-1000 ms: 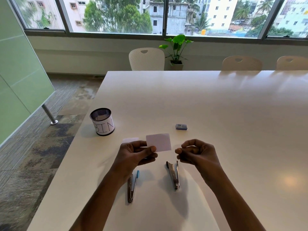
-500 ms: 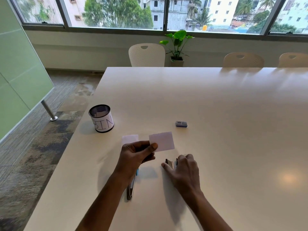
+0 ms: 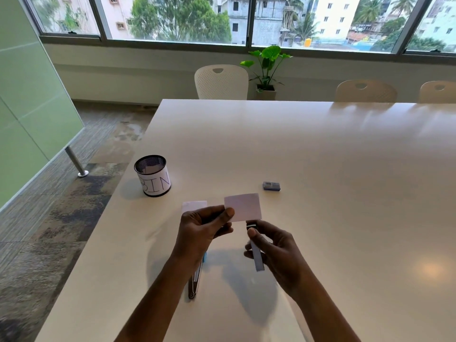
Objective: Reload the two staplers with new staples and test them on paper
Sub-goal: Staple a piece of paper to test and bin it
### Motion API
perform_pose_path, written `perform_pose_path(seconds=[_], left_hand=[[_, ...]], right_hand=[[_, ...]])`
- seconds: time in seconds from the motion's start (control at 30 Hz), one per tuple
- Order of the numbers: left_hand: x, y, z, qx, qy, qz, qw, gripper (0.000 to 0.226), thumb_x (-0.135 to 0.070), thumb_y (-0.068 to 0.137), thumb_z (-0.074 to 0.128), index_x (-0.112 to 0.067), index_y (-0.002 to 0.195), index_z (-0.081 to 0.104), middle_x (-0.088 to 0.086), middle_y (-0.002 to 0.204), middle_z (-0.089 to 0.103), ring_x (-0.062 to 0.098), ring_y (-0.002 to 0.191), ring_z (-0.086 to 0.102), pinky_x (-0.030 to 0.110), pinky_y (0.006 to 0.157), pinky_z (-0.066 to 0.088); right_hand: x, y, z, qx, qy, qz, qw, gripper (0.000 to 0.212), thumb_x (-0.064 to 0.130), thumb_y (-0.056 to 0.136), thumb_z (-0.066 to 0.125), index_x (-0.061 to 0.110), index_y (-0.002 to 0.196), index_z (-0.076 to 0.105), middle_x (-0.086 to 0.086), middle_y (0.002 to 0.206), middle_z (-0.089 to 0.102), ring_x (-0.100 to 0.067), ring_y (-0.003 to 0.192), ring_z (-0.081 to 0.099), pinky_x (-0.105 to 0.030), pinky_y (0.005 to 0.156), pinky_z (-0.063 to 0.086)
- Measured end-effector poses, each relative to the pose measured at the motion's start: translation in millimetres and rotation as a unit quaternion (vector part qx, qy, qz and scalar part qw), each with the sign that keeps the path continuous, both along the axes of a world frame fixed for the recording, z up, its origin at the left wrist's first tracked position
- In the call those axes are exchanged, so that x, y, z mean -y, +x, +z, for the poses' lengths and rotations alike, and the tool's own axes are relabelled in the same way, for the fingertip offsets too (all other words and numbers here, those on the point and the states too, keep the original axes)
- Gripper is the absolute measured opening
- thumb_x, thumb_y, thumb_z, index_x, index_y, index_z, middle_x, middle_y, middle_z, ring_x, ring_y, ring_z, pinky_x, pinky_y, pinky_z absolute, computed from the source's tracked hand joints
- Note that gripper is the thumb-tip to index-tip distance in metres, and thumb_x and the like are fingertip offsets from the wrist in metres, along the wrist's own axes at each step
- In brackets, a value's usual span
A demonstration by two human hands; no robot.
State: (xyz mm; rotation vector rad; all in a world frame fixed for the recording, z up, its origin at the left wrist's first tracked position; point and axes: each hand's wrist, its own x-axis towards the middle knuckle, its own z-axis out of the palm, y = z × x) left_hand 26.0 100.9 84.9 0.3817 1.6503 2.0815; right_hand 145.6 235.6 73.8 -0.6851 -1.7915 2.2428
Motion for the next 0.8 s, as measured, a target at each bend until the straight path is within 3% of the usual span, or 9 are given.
perform_pose_path(seconds=[0.1, 0.2, 0.43, 0.63, 0.8], left_hand=[[-4.9, 0.6, 0.8, -0.009, 0.003, 0.012, 1.0, 0.032, -0.021, 0.071, 0.076, -0.009, 0.101, 0.076, 0.007, 0.093, 0.078, 0.026, 0.083, 0.076, 0.029, 0.07, 0.062], [-9.0, 1.6, 2.1, -0.019, 0.01, 0.011, 1.0, 0.028, -0.02, 0.072, 0.075, -0.011, 0.099, 0.076, 0.004, 0.091, 0.079, 0.024, 0.083, 0.076, 0.025, 0.067, 0.061], [-13.2, 3.3, 1.1, -0.059, -0.01, -0.004, 0.998, 0.017, -0.007, 0.082, 0.073, -0.011, 0.098, 0.076, 0.002, 0.09, 0.079, 0.023, 0.084, 0.076, 0.027, 0.069, 0.061], [-12.9, 3.2, 0.0, -0.069, -0.02, -0.008, 0.997, 0.016, -0.008, 0.081, 0.074, -0.018, 0.093, 0.076, -0.001, 0.088, 0.079, 0.022, 0.083, 0.077, 0.027, 0.069, 0.062], [-12.0, 3.2, 2.4, -0.062, -0.019, -0.009, 0.998, 0.016, -0.008, 0.081, 0.074, -0.016, 0.094, 0.076, 0.003, 0.091, 0.079, 0.023, 0.085, 0.076, 0.03, 0.072, 0.063]], right_hand=[[5.7, -0.9, 11.0, -0.03, -0.059, -0.002, 0.998, 0.047, 0.032, 0.08, 0.069, 0.018, 0.125, 0.067, -0.011, 0.103, 0.068, -0.024, 0.082, 0.064, -0.033, 0.076, 0.057], [7.4, -1.9, 13.7, -0.052, -0.106, -0.008, 0.993, 0.039, 0.03, 0.085, 0.066, 0.019, 0.122, 0.069, -0.01, 0.106, 0.071, -0.023, 0.085, 0.061, -0.034, 0.075, 0.053], [11.1, -11.8, 17.0, -0.044, -0.169, -0.055, 0.983, 0.051, 0.035, 0.08, 0.07, 0.003, 0.12, 0.065, -0.014, 0.096, 0.064, -0.022, 0.085, 0.06, -0.029, 0.066, 0.054], [12.0, -19.3, 19.8, -0.053, -0.162, -0.067, 0.983, 0.036, 0.038, 0.087, 0.069, 0.007, 0.106, 0.071, -0.013, 0.095, 0.062, -0.021, 0.084, 0.058, -0.028, 0.063, 0.05], [13.5, -21.9, 21.9, -0.045, -0.144, -0.076, 0.986, 0.037, 0.035, 0.09, 0.067, 0.003, 0.108, 0.071, -0.011, 0.085, 0.063, -0.019, 0.079, 0.057, -0.027, 0.06, 0.049]])
